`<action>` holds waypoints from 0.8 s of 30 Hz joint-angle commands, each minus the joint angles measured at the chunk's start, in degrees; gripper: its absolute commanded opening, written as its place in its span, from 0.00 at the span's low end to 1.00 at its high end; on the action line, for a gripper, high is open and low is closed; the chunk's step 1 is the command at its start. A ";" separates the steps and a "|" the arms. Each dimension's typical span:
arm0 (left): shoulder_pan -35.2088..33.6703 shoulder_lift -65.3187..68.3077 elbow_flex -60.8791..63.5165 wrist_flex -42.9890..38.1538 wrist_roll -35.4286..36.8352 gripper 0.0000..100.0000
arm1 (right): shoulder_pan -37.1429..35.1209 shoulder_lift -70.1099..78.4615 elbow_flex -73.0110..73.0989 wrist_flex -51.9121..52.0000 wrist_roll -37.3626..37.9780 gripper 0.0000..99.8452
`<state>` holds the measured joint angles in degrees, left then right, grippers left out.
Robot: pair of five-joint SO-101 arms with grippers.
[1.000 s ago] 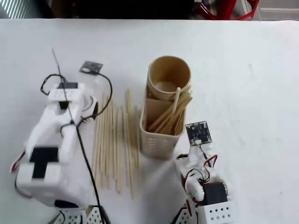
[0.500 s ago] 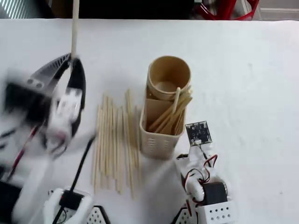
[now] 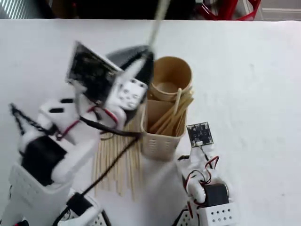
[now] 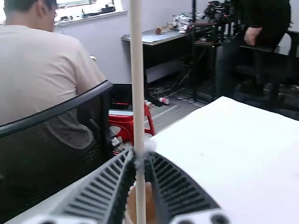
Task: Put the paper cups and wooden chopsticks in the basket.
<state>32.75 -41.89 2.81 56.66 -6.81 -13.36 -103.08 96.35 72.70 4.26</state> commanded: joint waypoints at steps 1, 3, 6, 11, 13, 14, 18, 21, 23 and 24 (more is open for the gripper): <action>4.62 0.57 -1.93 -1.58 0.18 0.02 | 0.31 -0.40 0.53 0.22 0.09 0.02; 5.85 0.57 -1.76 -2.11 0.18 0.02 | 0.31 -0.40 0.53 0.22 0.09 0.02; 6.64 0.66 -1.23 -2.37 0.18 0.02 | 0.31 -0.40 0.53 0.22 0.09 0.02; 6.81 0.31 4.92 -6.42 0.18 0.02 | 0.31 -0.40 0.53 0.22 0.09 0.02; 7.96 0.22 7.91 -8.53 0.18 0.02 | 0.31 -0.40 0.53 0.22 0.09 0.02; 8.40 0.22 9.14 -9.49 0.18 0.02 | 0.31 -0.40 0.53 0.22 0.09 0.02; 8.92 0.13 11.96 -12.04 0.09 0.02 | 0.31 -0.40 0.53 0.22 0.09 0.02; 8.84 0.13 12.31 -12.04 -1.23 0.03 | 0.31 -0.40 0.53 0.22 0.09 0.02; 8.84 0.13 12.40 -11.96 -2.73 0.05 | 0.31 -0.40 0.53 0.22 0.09 0.02; 8.84 0.13 12.40 -11.60 -2.46 0.07 | 0.31 -0.40 0.53 0.22 0.09 0.02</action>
<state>40.92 -41.36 15.47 46.20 -8.48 -13.36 -103.08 96.35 72.70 4.26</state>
